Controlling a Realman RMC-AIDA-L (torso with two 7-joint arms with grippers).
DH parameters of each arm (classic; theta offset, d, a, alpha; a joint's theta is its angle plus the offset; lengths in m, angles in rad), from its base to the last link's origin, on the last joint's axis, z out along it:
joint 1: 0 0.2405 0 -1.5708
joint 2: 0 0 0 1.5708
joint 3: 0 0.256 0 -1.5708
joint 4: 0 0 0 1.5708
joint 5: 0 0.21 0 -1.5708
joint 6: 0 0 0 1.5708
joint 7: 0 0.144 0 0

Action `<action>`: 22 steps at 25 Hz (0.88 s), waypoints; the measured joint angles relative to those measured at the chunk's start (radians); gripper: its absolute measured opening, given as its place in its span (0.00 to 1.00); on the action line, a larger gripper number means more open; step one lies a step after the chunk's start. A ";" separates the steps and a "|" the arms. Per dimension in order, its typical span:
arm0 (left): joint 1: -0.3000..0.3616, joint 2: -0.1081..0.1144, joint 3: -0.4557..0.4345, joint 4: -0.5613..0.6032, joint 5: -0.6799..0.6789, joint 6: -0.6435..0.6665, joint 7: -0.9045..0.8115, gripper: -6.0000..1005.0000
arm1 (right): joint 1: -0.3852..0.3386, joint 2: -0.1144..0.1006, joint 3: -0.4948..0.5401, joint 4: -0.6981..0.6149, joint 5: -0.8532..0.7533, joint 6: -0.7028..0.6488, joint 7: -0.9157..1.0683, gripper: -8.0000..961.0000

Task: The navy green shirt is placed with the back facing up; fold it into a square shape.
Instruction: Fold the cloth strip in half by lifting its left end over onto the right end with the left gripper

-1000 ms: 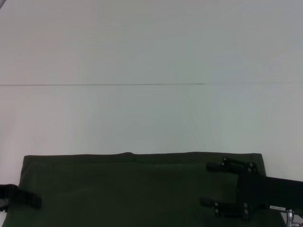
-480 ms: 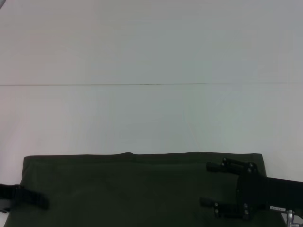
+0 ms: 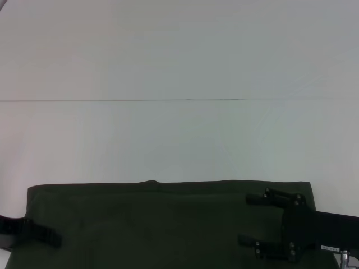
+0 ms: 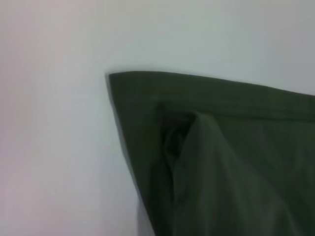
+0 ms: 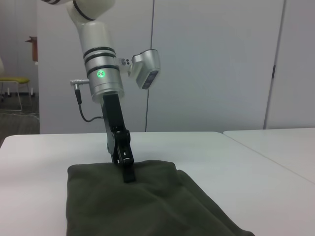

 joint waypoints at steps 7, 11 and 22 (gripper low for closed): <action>-0.002 0.000 -0.005 0.006 -0.007 0.007 0.002 0.76 | -0.002 0.000 0.000 -0.005 0.002 -0.003 0.001 0.85; -0.002 0.000 0.000 0.006 -0.010 0.005 0.007 0.62 | -0.003 0.000 0.000 -0.006 0.004 -0.007 0.002 0.85; -0.011 0.002 -0.001 0.001 -0.011 0.005 0.006 0.15 | -0.007 -0.002 0.000 -0.007 0.017 -0.015 -0.001 0.85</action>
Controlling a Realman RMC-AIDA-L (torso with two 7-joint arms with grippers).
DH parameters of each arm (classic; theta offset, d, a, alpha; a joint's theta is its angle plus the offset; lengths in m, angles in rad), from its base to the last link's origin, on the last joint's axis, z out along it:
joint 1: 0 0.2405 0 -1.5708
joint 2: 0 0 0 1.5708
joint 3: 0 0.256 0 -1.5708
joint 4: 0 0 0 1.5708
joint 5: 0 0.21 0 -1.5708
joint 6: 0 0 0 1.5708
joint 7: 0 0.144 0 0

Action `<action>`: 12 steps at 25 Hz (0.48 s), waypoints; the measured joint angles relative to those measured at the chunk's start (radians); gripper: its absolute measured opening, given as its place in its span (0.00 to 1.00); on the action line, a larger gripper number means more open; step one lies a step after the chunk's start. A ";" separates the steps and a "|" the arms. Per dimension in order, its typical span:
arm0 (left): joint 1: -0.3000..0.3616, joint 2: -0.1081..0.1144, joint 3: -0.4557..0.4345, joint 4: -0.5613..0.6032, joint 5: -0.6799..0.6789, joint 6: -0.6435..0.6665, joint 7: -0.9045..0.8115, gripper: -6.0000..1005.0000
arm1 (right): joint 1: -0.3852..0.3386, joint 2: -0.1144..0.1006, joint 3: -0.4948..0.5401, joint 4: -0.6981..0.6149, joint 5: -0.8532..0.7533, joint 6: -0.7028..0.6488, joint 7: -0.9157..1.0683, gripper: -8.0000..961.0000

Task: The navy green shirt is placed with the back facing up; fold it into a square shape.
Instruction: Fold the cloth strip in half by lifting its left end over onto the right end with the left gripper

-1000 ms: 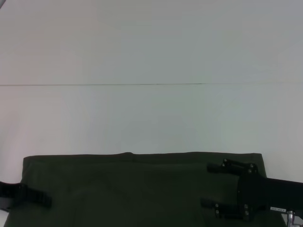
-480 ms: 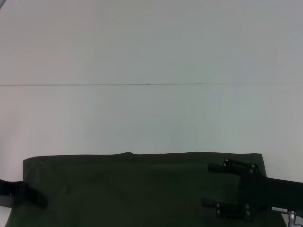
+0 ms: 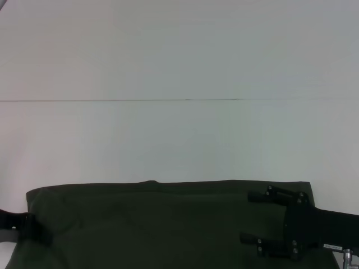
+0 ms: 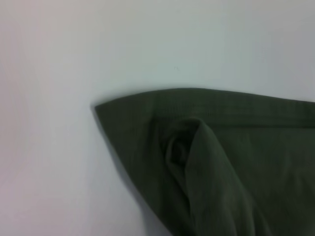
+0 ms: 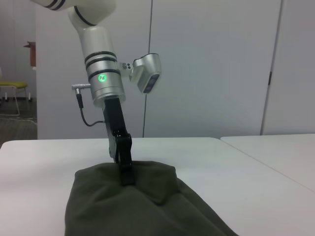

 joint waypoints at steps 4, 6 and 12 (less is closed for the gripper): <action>0.000 -0.001 0.006 0.000 0.005 0.002 0.000 0.13 | 0.000 0.000 0.000 0.000 0.000 0.000 -0.001 0.85; 0.000 -0.001 0.007 0.002 0.008 0.003 -0.001 0.13 | 0.000 0.000 0.000 0.000 0.000 0.000 -0.002 0.85; 0.000 0.006 0.004 0.016 0.026 0.006 -0.003 0.13 | -0.001 0.000 0.000 0.003 0.000 0.000 -0.002 0.85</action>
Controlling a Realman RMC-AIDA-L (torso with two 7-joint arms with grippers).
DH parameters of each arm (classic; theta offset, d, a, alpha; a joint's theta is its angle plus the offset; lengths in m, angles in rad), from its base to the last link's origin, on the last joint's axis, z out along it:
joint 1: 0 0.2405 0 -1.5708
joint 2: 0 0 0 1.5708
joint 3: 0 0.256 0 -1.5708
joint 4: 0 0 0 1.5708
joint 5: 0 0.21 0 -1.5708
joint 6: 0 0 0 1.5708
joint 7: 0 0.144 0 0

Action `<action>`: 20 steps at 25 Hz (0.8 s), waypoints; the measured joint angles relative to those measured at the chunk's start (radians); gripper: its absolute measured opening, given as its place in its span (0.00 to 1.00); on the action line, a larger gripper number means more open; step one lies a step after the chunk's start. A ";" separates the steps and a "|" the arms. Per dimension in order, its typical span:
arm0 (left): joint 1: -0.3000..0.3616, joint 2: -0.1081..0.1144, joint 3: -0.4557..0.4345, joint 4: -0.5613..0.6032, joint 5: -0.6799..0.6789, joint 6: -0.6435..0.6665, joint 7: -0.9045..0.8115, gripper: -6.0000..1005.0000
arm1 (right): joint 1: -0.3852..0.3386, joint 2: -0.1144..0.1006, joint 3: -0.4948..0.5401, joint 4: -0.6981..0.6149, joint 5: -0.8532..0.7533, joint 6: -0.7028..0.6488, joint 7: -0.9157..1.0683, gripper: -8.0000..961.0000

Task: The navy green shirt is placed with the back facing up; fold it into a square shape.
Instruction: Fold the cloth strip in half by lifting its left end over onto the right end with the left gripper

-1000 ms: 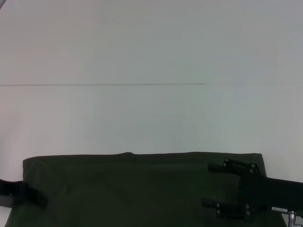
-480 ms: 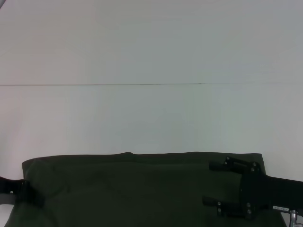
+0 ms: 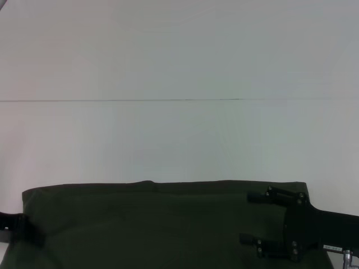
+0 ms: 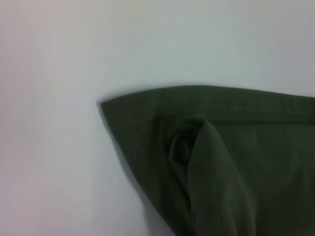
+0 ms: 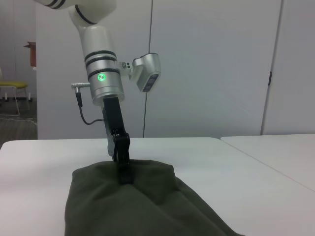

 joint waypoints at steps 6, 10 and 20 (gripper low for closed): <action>0.004 0.012 -0.005 0.030 0.014 0.002 -0.002 0.13 | 0.000 0.001 -0.001 0.002 0.000 -0.013 0.000 0.85; 0.004 0.027 -0.009 0.061 0.034 0.008 -0.008 0.13 | 0.000 0.002 -0.008 0.004 -0.002 -0.017 0.000 0.85; -0.038 0.080 -0.056 0.131 0.065 0.084 -0.018 0.13 | 0.003 0.004 -0.011 0.015 -0.006 -0.023 -0.005 0.85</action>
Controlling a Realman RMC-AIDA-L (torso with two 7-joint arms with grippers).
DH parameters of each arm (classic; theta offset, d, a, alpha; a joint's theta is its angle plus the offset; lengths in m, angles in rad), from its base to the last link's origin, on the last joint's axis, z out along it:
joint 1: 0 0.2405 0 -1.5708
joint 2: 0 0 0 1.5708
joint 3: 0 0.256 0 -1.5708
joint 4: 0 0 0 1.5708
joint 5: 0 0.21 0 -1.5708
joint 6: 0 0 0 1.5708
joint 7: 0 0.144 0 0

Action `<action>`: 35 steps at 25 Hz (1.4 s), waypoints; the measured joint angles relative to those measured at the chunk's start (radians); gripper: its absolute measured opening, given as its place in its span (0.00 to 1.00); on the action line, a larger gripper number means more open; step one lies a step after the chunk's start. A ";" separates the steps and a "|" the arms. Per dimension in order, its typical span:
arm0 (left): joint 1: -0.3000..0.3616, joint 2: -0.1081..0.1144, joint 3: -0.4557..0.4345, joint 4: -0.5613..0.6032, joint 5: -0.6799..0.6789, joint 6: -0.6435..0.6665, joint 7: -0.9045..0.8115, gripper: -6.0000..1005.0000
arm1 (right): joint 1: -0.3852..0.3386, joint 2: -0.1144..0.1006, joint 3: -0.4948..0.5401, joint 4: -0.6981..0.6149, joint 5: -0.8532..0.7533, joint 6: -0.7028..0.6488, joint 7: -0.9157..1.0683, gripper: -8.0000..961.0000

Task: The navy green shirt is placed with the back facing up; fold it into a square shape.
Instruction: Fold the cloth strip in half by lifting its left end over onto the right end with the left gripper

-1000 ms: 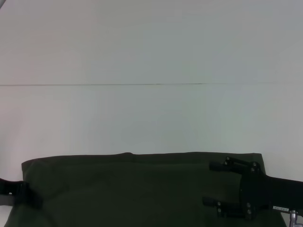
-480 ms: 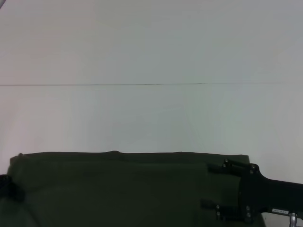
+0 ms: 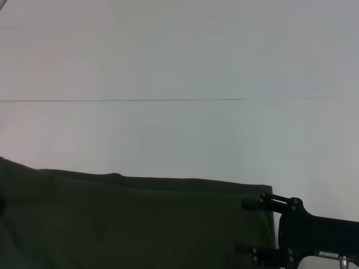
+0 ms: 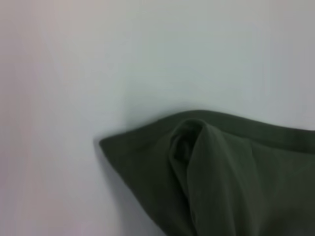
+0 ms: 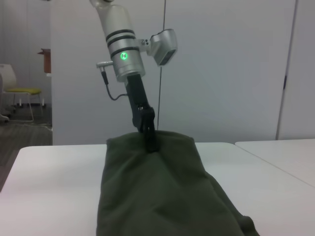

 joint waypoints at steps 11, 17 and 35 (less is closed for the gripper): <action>-0.048 0.002 -0.017 0.004 -0.081 0.140 -0.048 0.13 | 0.013 0.000 -0.001 0.043 0.000 0.011 -0.029 0.85; -0.080 -0.019 -0.016 0.005 -0.133 0.209 -0.065 0.13 | 0.010 0.000 -0.001 0.045 0.000 0.012 -0.029 0.85; -0.136 -0.158 -0.011 -0.099 -0.322 0.231 -0.101 0.13 | -0.008 -0.004 0.020 0.032 0.006 0.038 -0.041 0.85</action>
